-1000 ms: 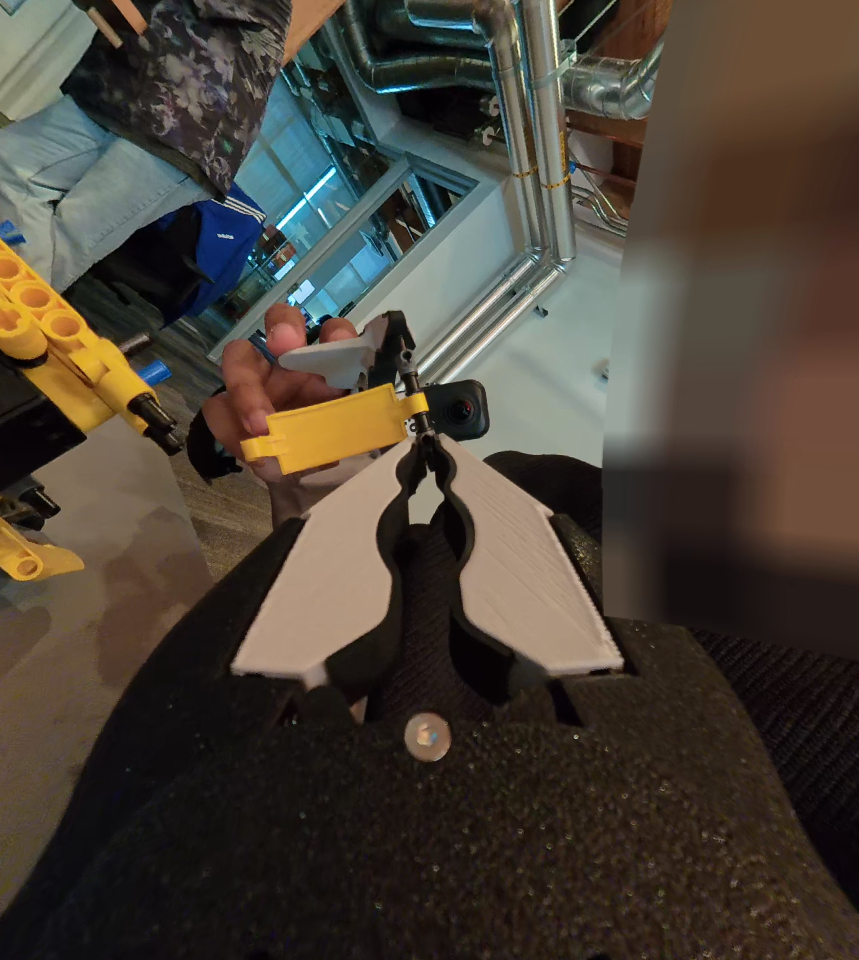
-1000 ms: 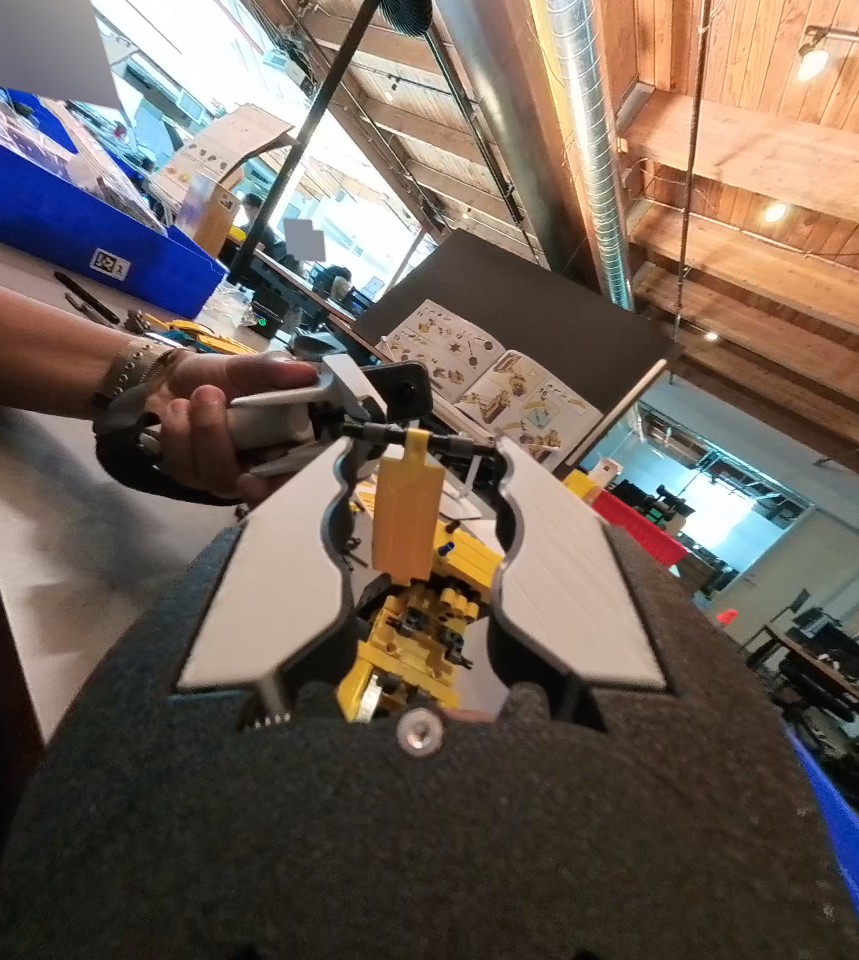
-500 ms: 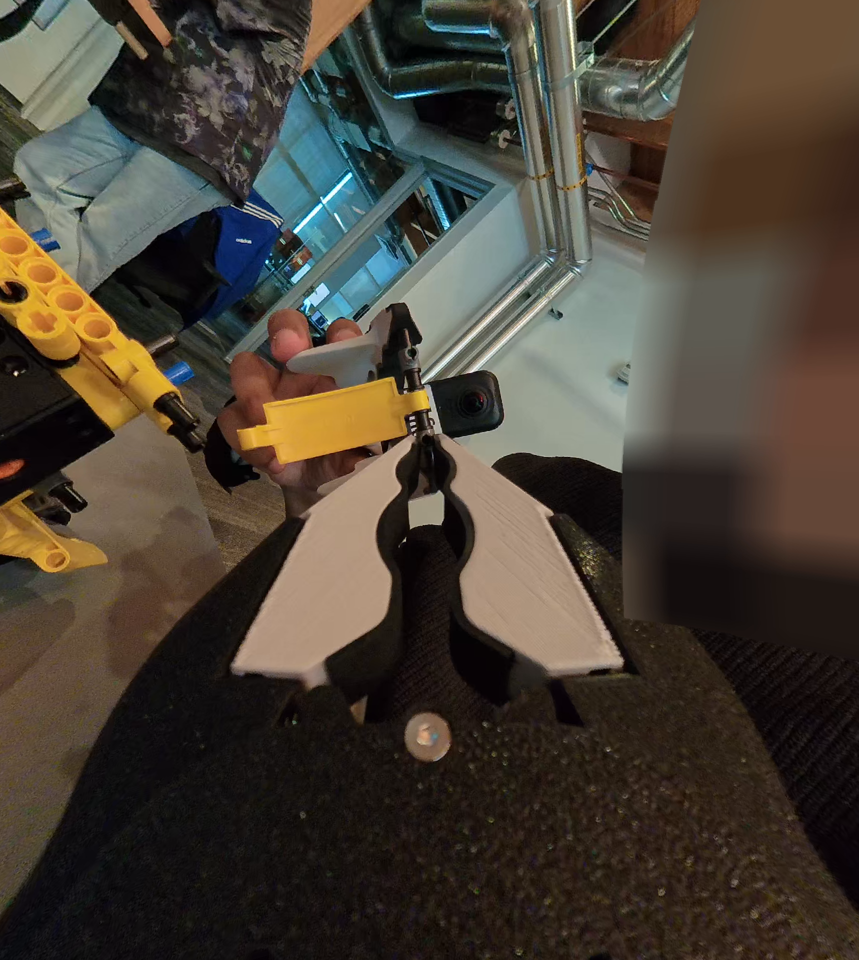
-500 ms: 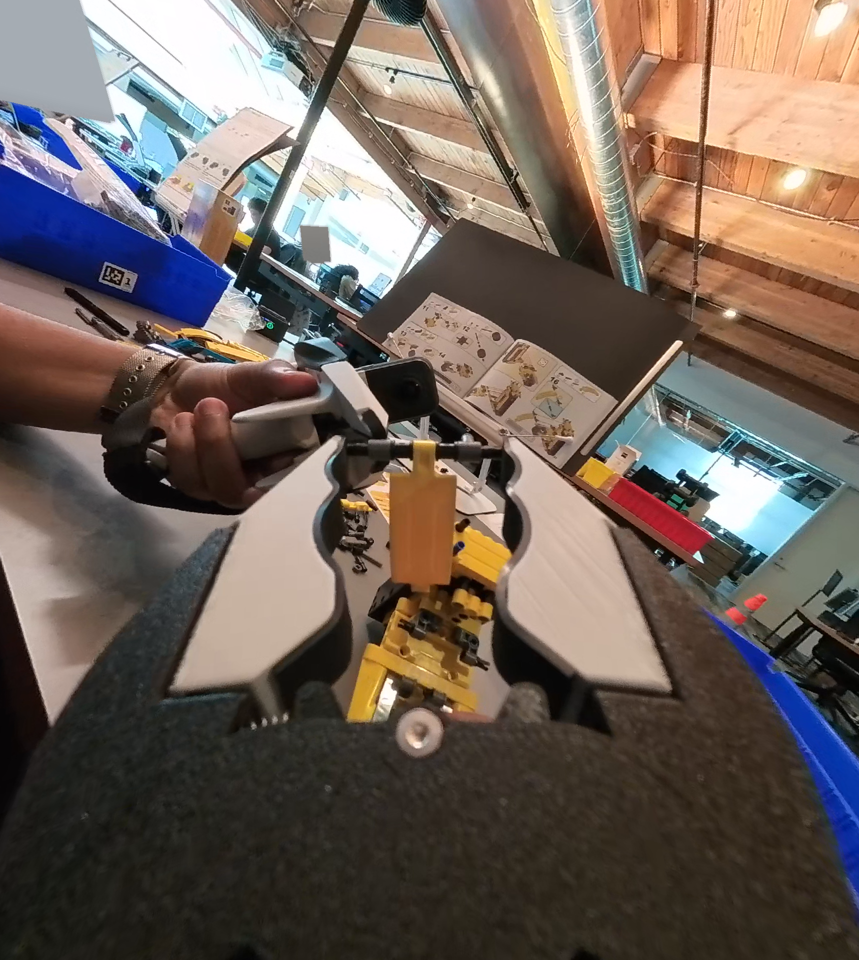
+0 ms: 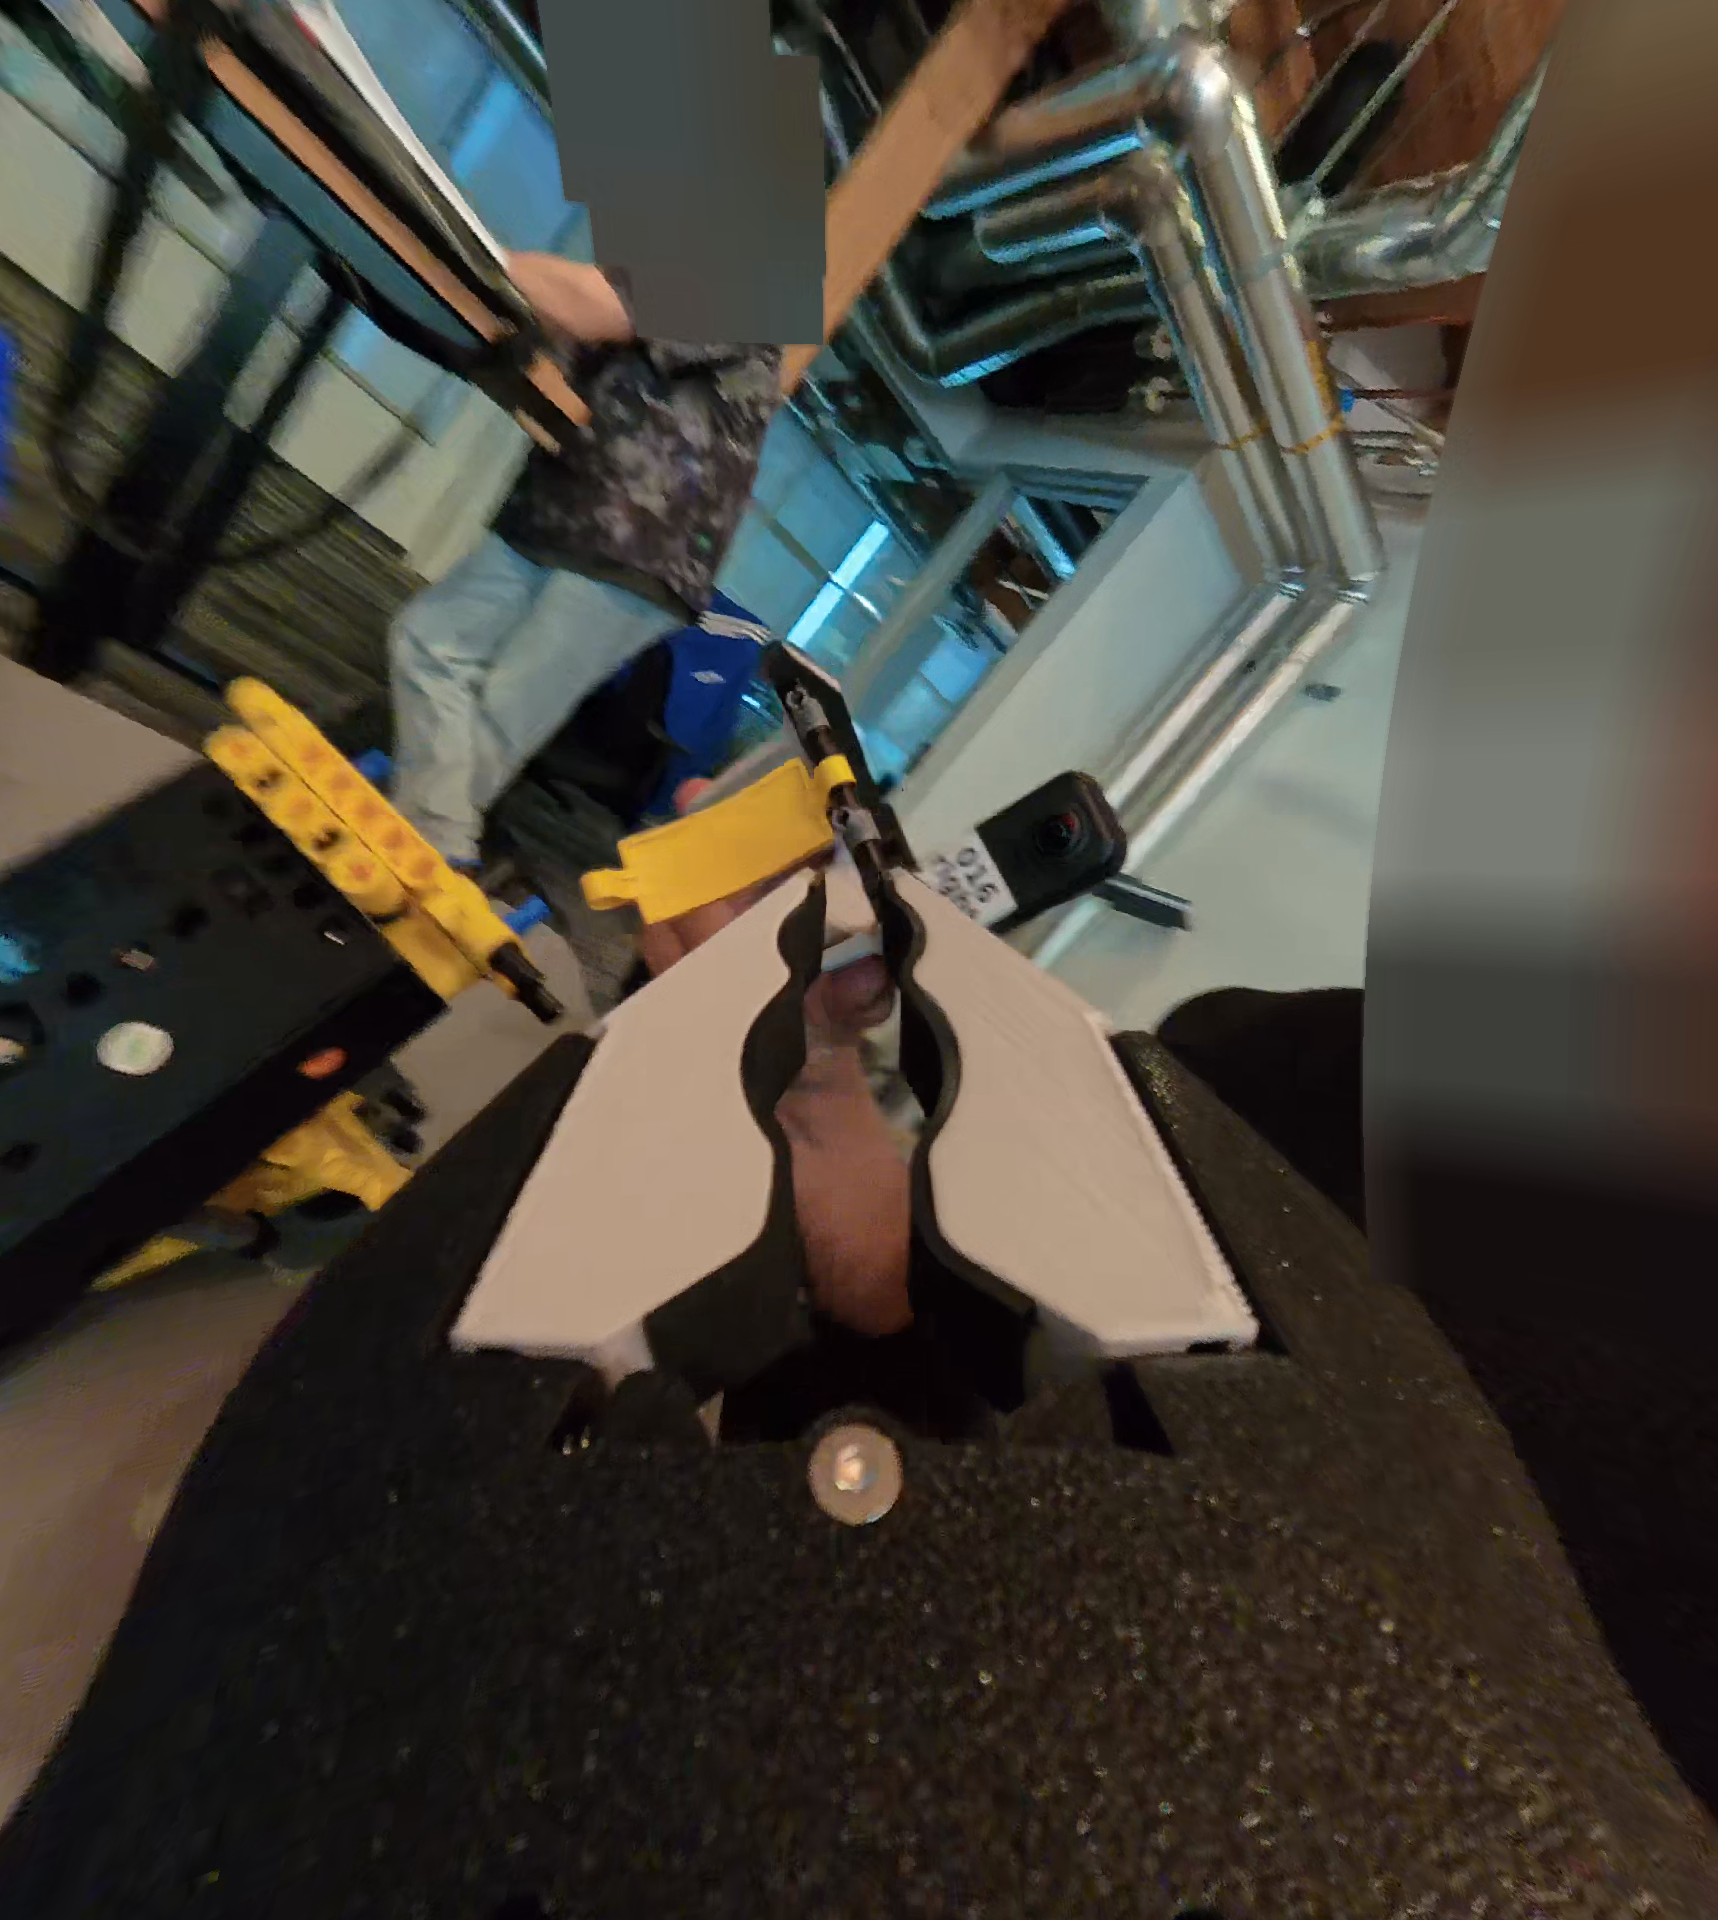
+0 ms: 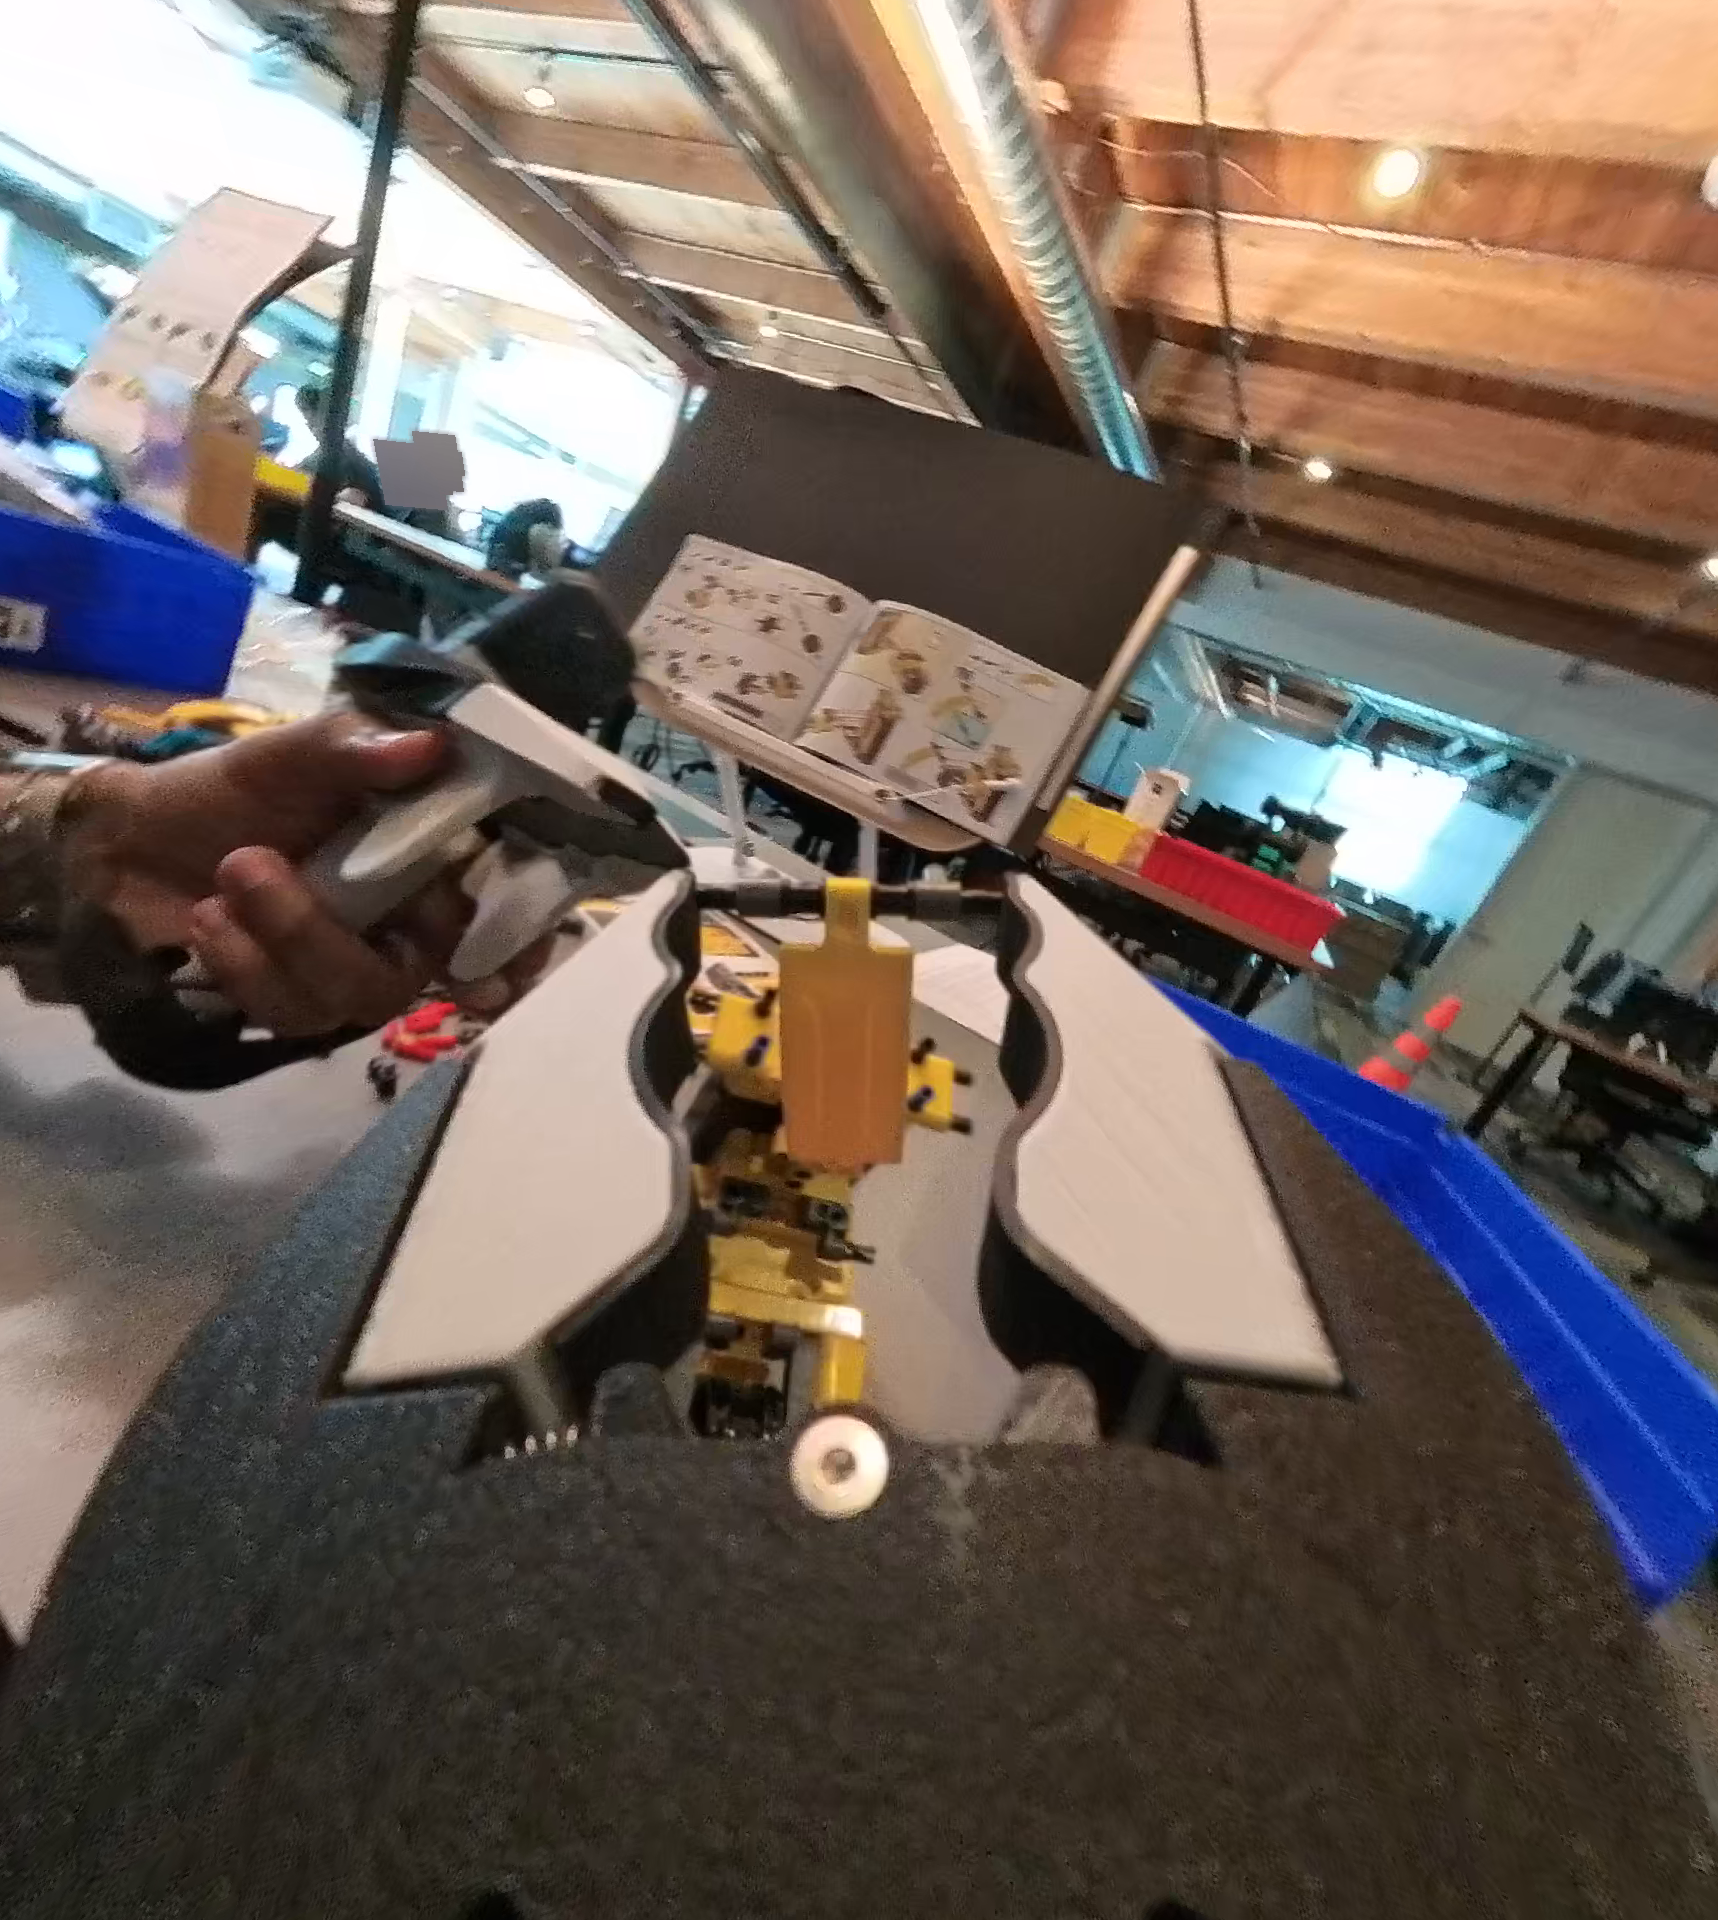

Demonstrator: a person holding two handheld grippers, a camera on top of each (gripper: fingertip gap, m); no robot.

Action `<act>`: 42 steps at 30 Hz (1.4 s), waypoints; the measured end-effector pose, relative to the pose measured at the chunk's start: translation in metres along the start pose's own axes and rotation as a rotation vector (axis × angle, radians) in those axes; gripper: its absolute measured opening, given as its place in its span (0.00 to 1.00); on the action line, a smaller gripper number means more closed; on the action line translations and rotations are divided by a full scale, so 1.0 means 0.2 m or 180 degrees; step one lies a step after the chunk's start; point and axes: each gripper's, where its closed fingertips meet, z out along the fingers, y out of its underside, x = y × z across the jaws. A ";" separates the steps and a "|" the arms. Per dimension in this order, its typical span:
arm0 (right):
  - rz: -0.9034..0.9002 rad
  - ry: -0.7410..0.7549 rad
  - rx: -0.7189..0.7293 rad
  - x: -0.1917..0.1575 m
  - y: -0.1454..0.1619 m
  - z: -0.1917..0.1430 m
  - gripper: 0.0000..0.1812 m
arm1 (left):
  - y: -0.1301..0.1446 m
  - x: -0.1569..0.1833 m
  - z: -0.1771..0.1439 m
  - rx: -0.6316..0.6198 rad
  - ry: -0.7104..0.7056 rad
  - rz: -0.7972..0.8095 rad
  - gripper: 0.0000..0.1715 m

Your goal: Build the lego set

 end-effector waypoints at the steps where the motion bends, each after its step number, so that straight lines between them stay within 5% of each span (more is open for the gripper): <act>1: 0.0131 0.0106 -0.0005 0.05 0.01 -0.01 0.31 | -0.04 -0.02 -0.02 0.0121 -0.0170 0.0184 0.05; 7: 0.1038 0.0422 0.0085 0.24 0.08 -0.06 0.31 | -0.24 -0.12 -0.17 0.0686 -0.1368 0.1482 0.07; 10: 0.1292 0.0469 0.0028 0.27 0.11 -0.04 0.31 | -0.19 -0.19 -0.18 0.0239 -0.1928 0.2329 0.15; 13: 0.1427 0.0414 -0.0026 0.25 0.13 -0.03 0.31 | -0.12 -0.28 -0.18 -0.0199 -0.2554 0.2916 0.35; 18: 0.1634 0.0479 -0.0031 0.22 0.24 -0.09 0.31 | -0.11 -0.11 -0.08 0.0159 -0.2522 0.3716 0.35; 31: 0.1956 0.0296 0.0234 0.19 0.24 -0.11 0.31 | 0.05 -0.47 -0.16 -0.0779 -0.3516 0.3425 0.35; 39: 0.1924 0.0309 0.0240 0.19 0.24 -0.11 0.31 | 0.01 -0.53 -0.11 -0.0813 -0.3125 0.3546 0.33; 42: 0.1917 0.0324 0.0247 0.20 0.24 -0.12 0.31 | 0.01 -0.53 -0.10 -0.0858 -0.2919 0.3444 0.22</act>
